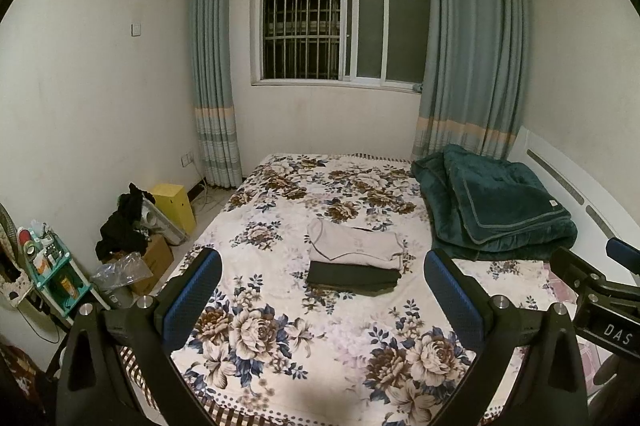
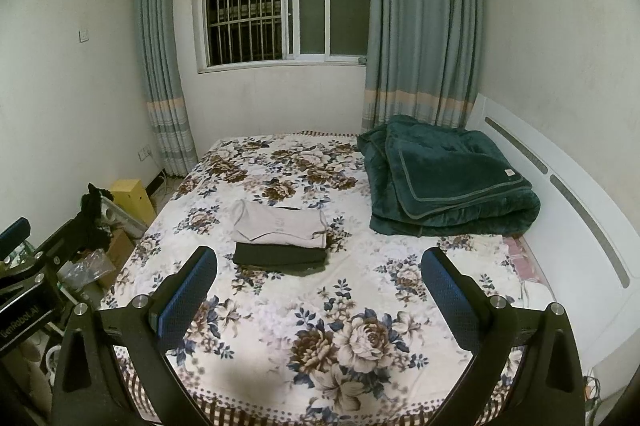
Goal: Fold small clothes
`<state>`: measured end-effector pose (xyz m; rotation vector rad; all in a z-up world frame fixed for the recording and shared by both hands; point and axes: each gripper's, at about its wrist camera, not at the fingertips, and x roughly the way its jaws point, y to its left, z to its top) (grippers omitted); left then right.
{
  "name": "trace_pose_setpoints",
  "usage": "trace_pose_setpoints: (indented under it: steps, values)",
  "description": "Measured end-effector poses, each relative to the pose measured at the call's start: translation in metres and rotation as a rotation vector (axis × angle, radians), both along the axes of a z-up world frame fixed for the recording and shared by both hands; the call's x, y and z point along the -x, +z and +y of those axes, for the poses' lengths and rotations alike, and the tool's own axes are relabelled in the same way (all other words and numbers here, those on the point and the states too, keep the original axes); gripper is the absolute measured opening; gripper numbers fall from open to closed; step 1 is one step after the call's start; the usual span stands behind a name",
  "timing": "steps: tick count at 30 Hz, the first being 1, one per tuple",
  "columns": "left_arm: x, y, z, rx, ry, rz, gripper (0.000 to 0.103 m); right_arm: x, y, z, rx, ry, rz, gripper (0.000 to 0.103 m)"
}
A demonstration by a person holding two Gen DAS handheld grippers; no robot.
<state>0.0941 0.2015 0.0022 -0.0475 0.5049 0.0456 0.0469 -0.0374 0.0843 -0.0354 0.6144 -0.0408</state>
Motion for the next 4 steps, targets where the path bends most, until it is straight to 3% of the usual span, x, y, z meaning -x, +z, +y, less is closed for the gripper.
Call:
trace_pose_setpoints:
  steps: [4]
  values:
    - [0.0045, 0.0086, 0.0011, -0.004, 0.003, -0.016, 0.103, 0.0003, -0.0007, 0.0003, 0.0, 0.0, -0.001, 0.103]
